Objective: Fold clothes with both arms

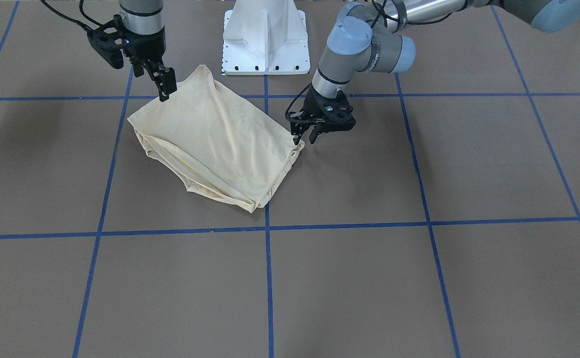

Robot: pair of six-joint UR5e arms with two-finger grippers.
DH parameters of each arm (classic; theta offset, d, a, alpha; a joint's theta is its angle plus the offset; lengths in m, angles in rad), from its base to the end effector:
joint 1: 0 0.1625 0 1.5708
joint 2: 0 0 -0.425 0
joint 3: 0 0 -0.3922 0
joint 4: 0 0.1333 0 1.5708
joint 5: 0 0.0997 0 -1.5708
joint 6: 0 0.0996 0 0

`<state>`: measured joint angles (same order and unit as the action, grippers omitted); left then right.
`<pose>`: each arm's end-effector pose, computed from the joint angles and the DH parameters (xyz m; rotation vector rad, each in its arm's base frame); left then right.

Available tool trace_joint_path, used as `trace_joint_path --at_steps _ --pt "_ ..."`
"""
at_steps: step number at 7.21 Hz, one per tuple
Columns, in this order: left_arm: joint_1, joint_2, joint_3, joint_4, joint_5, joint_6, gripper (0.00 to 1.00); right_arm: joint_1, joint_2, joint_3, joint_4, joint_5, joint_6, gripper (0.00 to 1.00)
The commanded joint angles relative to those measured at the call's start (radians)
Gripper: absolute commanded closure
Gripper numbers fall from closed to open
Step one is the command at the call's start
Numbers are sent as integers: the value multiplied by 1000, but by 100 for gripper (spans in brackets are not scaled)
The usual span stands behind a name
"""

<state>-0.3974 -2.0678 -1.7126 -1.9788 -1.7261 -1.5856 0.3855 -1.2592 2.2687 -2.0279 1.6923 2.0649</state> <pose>0.5561 -0.3613 0.2651 0.0606 1.0562 -0.2920 -0.3953 -0.2912 0.2669 -0.1526 -0.5606 0.8220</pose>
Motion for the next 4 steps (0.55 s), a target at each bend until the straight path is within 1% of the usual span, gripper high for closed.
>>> trace_joint_path --at_steps 1,2,3,4 --pt "0 -6 19 -2 0 -1 48 3 0 -2 0 1 0 0" --pt "0 -14 21 0 0 -1 51 3 1 0 0 3 0 0" --pt "0 -18 21 0 0 -4 65 3 1 0 0 4 0 0" --pt "0 -17 24 1 0 -1 99 3 1 0 0 4 0 0"
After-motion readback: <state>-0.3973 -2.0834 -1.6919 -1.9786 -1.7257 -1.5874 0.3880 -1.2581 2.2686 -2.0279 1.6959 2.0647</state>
